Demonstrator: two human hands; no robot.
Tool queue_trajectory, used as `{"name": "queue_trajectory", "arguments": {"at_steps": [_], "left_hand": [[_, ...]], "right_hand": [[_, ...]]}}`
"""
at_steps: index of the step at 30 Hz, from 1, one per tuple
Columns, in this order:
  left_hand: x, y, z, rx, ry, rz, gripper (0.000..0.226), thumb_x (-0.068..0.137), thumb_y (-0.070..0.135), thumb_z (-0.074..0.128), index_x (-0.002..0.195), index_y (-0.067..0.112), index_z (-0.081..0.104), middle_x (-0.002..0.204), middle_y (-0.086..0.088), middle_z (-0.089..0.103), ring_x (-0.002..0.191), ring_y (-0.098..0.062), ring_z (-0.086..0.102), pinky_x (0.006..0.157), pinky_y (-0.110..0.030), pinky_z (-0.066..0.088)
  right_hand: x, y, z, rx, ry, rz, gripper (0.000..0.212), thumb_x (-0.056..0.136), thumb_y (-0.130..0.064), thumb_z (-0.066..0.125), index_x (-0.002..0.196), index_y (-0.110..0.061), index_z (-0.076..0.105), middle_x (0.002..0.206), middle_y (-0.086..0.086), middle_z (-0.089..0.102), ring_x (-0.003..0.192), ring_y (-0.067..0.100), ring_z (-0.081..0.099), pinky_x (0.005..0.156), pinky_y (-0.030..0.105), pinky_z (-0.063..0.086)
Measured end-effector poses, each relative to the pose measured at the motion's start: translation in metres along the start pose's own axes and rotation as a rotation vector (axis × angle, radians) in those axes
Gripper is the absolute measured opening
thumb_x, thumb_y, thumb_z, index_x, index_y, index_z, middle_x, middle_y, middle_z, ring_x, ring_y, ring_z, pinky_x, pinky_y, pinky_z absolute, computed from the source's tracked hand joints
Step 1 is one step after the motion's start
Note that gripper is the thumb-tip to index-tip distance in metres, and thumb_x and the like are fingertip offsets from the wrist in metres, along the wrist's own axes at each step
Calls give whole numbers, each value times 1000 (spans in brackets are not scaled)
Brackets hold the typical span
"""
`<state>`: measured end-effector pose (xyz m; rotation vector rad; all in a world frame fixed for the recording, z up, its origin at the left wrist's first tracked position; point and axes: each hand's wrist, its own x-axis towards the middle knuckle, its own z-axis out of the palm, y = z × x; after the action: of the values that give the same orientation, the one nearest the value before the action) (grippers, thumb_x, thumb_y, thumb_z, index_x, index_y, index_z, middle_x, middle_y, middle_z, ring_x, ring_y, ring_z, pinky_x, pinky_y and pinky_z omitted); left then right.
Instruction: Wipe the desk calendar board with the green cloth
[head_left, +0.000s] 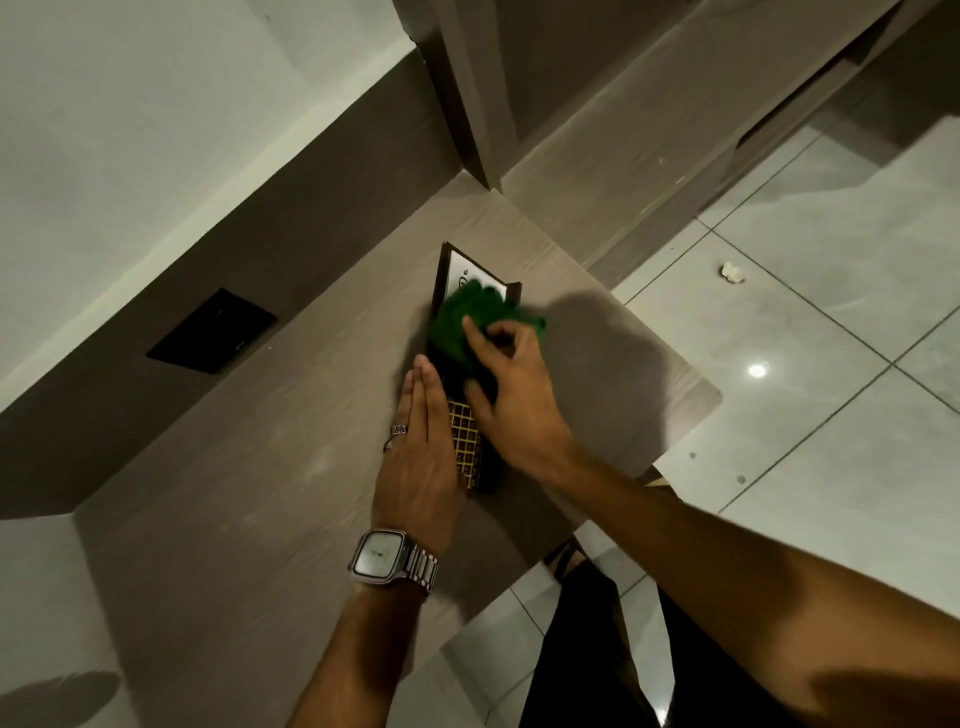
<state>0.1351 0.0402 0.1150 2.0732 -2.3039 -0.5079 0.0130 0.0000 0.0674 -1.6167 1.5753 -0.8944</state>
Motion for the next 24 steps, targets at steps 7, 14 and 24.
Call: {"name": "queue_trajectory", "arguments": {"at_steps": [7, 14, 24], "left_hand": [[-1, 4, -2, 41, -26, -30, 129, 72, 13, 82, 148, 15, -23, 158, -2, -18, 144, -15, -11, 111, -36, 16], [-3, 4, -3, 54, -15, -43, 125, 73, 13, 81, 149, 12, -18, 161, -7, -14, 146, -17, -11, 113, -37, -2], [0, 0, 1, 4, -7, -46, 119, 80, 19, 76, 147, 17, -22, 158, -1, -19, 142, -14, -13, 112, -37, 15]], "right_hand": [[35, -8, -6, -97, 92, -18, 59, 94, -16, 58, 150, -14, 40, 131, 14, 43, 119, 22, 41, 106, 31, 38], [111, -20, -22, -328, 55, -116, 55, 95, -10, 52, 147, -23, 44, 131, 14, 43, 114, 27, 44, 86, 39, 51], [-44, 3, 4, -75, -190, -107, 70, 88, -7, 63, 152, -19, 36, 128, 11, 42, 110, 16, 40, 95, 28, 45]]}}
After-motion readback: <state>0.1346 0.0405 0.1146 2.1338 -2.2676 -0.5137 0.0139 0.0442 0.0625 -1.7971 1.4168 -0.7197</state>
